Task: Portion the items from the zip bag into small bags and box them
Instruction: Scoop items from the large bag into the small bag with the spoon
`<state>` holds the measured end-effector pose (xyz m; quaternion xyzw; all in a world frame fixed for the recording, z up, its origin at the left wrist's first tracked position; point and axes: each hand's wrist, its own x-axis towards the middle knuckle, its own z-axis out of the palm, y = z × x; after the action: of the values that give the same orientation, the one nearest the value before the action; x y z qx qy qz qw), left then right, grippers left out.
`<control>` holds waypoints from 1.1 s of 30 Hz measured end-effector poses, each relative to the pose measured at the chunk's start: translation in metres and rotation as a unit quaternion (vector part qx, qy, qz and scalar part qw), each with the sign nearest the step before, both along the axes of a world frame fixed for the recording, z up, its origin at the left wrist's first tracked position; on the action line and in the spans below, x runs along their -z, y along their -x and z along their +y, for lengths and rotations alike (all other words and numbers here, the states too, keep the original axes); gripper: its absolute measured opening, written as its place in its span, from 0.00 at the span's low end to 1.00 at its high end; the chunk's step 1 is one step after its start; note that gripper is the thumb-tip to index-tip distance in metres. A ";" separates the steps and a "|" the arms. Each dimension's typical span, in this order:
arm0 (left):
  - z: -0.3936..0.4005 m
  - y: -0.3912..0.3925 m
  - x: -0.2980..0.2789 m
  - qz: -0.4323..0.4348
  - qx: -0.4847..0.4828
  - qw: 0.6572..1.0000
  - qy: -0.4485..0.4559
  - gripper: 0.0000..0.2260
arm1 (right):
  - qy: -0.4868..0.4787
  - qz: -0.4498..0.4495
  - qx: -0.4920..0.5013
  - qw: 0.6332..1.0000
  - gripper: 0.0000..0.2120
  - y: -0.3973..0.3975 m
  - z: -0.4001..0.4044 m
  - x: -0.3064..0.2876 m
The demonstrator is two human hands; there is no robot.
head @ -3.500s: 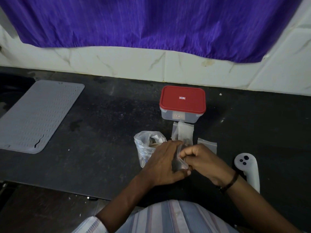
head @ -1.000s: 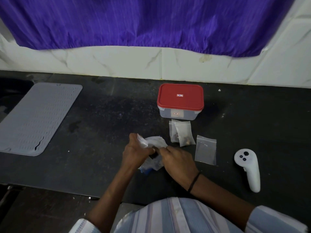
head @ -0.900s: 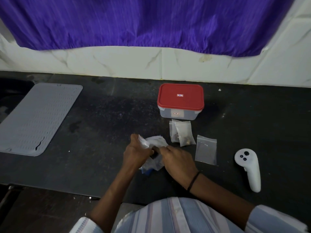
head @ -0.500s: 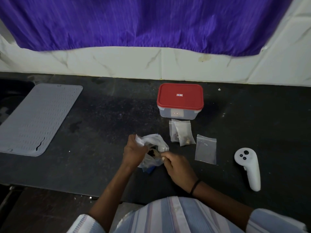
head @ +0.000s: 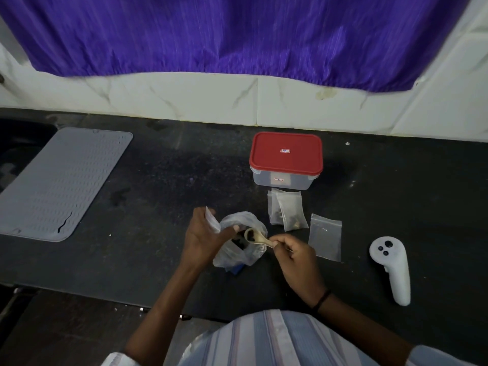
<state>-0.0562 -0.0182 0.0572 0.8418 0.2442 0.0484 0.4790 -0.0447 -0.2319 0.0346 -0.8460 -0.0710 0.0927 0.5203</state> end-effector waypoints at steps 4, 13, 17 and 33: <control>0.002 0.008 -0.006 -0.093 0.006 0.994 -0.051 0.24 | -0.066 0.027 0.029 0.997 0.10 0.003 -0.007 -0.012; -0.013 0.013 -0.012 -0.147 0.123 0.976 -0.100 0.29 | -0.178 0.007 0.008 0.984 0.10 0.006 -0.008 -0.087; -0.017 0.015 -0.016 -0.186 0.149 0.966 -0.098 0.28 | -0.181 0.003 -0.012 0.983 0.10 0.009 -0.003 -0.099; -0.017 0.021 -0.017 -0.205 0.169 0.958 -0.112 0.22 | -0.034 -0.089 -0.083 0.992 0.08 0.009 0.004 -0.117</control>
<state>-0.0772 -0.0352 0.0738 0.8913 -0.0122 0.1648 0.4223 -0.0536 -0.2282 0.1518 -0.8240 -0.1900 0.0580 0.5306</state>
